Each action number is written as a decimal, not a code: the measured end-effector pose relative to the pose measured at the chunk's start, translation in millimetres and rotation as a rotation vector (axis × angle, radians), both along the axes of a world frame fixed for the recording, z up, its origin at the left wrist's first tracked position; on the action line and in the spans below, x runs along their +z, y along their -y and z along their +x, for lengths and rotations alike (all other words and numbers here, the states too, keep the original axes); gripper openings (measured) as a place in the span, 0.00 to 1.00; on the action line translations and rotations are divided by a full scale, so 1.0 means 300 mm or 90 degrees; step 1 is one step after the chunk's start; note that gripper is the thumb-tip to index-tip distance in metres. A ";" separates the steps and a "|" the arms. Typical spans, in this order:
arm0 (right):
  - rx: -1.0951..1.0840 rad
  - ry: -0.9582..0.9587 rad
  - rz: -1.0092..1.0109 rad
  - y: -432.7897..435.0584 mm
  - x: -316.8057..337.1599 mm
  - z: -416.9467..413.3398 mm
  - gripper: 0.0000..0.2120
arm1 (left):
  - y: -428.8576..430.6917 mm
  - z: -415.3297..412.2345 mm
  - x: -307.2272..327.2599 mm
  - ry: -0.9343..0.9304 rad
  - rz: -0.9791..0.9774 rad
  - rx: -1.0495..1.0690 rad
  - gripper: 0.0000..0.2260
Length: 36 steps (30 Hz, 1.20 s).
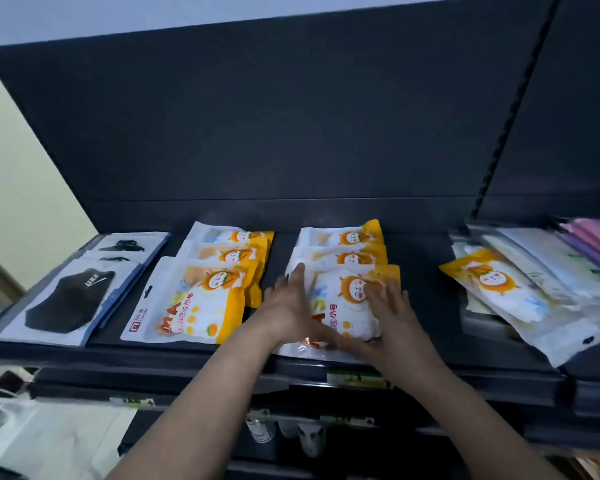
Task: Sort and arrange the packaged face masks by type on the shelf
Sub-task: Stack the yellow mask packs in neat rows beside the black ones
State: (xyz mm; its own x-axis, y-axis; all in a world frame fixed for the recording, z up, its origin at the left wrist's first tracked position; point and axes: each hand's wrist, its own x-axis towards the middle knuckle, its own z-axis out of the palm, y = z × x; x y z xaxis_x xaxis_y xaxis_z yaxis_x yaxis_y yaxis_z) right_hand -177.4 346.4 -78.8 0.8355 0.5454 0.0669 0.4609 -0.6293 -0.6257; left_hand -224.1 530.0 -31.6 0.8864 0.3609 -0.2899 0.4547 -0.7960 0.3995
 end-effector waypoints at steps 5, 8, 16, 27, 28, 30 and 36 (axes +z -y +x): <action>-0.011 0.003 -0.026 -0.011 -0.009 0.008 0.48 | -0.017 0.017 -0.029 0.040 -0.014 -0.018 0.63; -0.026 0.025 -0.031 -0.027 -0.007 0.024 0.47 | -0.028 0.022 -0.032 0.106 -0.060 -0.034 0.61; -0.039 0.037 0.006 0.023 0.031 0.008 0.35 | 0.035 0.018 -0.004 0.129 0.044 -0.036 0.58; -0.204 0.259 -0.118 0.377 0.077 0.105 0.21 | 0.416 0.220 0.030 0.302 -0.111 -0.168 0.20; -0.211 0.259 -0.130 0.416 0.079 0.115 0.21 | 0.455 0.245 0.030 0.297 -0.107 -0.173 0.20; -0.222 0.260 -0.128 0.482 0.080 0.132 0.21 | 0.514 0.293 0.028 0.291 -0.107 -0.165 0.21; -0.237 0.203 -0.093 0.604 0.068 0.174 0.18 | 0.650 0.401 0.001 0.220 -0.262 0.025 0.33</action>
